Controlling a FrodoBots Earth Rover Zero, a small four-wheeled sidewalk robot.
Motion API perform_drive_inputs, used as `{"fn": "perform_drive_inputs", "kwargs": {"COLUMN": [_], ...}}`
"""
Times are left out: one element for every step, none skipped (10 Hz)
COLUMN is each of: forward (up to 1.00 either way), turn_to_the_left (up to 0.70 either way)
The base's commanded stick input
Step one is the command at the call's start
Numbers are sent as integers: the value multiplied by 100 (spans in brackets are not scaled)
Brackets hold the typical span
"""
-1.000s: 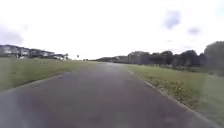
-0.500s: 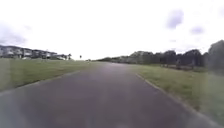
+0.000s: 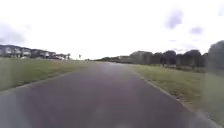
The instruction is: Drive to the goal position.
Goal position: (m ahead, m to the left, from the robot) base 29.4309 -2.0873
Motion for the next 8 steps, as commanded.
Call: {"fn": "perform_drive_inputs", "kwargs": {"forward": [70,70,70,70,70,70,70,70], "turn_to_the_left": [0,0,0,0,0,0,0,0]}}
